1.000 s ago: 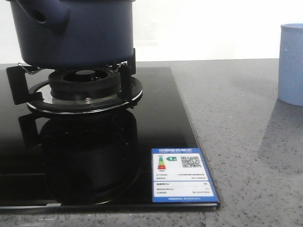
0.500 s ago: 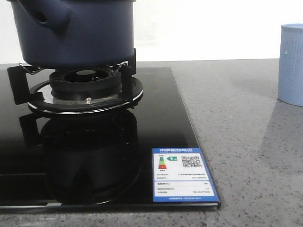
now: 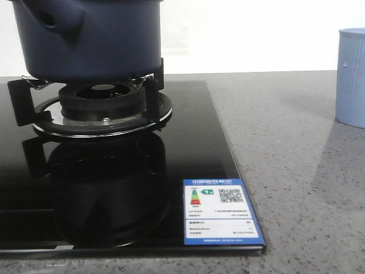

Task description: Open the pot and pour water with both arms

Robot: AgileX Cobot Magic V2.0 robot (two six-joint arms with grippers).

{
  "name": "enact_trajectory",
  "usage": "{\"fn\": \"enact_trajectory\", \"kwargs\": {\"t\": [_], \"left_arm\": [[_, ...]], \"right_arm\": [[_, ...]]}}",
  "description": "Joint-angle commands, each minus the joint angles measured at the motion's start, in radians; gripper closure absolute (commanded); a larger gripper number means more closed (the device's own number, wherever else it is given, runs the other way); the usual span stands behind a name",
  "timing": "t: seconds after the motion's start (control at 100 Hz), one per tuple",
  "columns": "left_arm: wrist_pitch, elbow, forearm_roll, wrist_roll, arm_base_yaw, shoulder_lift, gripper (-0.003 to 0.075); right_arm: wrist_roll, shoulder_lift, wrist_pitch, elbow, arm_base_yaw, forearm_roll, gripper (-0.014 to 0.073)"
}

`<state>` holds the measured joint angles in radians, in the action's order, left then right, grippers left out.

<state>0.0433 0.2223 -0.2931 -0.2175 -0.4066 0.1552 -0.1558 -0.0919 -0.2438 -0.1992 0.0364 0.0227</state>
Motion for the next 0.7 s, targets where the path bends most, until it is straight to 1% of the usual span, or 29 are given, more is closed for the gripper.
{"fn": "enact_trajectory", "kwargs": {"t": [0.0,0.33,0.46,0.53,0.6,0.69], "left_arm": [[-0.077,0.027,-0.010,0.004,0.003,0.011,0.0736],[-0.077,0.023,-0.010,0.004,0.003,0.011,0.0736],[-0.079,0.010,0.018,0.004,0.017,0.011,0.0736],[-0.077,-0.004,0.095,0.016,0.058,0.011,0.0736],[-0.084,-0.026,0.155,0.074,0.122,0.004,0.0736],[-0.084,-0.064,0.163,0.086,0.214,-0.023,0.0736]], "right_arm": [[0.009,-0.010,0.079,-0.025,-0.004,0.003,0.0661],[0.009,-0.010,0.079,-0.025,-0.004,0.003,0.0661],[0.009,-0.010,0.079,-0.025,-0.004,0.003,0.0661],[0.009,-0.010,0.079,-0.025,-0.004,0.003,0.0661],[0.009,-0.010,0.079,-0.025,-0.004,0.003,0.0661],[0.009,-0.010,0.079,-0.025,-0.004,0.003,0.0661]]}}
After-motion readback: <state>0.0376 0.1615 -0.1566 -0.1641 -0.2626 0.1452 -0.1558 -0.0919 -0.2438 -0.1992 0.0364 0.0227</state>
